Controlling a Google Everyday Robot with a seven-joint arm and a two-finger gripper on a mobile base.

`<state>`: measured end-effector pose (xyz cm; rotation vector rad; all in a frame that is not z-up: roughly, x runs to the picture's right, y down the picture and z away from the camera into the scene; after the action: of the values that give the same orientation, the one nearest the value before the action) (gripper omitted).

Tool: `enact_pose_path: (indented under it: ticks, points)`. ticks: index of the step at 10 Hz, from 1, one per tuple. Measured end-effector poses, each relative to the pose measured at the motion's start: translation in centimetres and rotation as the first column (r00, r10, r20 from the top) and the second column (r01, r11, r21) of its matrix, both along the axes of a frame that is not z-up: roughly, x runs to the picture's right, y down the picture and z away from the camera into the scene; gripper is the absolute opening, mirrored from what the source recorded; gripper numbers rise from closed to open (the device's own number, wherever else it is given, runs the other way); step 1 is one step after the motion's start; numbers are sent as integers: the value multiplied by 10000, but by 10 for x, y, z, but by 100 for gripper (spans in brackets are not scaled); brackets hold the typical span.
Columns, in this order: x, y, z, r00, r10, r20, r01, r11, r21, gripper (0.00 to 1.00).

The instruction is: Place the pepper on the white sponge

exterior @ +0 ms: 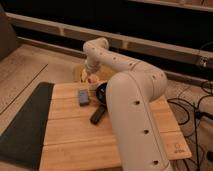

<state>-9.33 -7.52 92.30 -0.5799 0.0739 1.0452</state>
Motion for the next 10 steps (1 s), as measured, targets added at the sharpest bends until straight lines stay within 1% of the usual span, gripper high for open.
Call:
enact_pose_path:
  ticks: [1, 2, 3, 4, 5, 7, 8, 9, 10]
  points:
    - [-2, 2, 1, 9999, -128, 21, 128, 9999, -70, 65]
    - [-2, 3, 2, 9999, -168, -8, 168, 9998, -106, 61]
    - [-1, 3, 2, 9997, -227, -78, 226, 9997, -128, 53]
    - [1, 2, 2, 9993, -269, -259, 265, 9996, -139, 41]
    - [3, 2, 1, 9988, -301, -388, 296, 9995, -145, 33]
    - [9, 2, -1, 9965, -328, -773, 314, 9993, -193, 10]
    - [11, 3, -2, 9957, -300, -874, 282, 9994, -222, 4]
    - [12, 3, -3, 9949, -265, -977, 243, 9994, -235, 0]
    - [15, 2, -5, 9936, -219, -1107, 198, 9996, -203, 0]
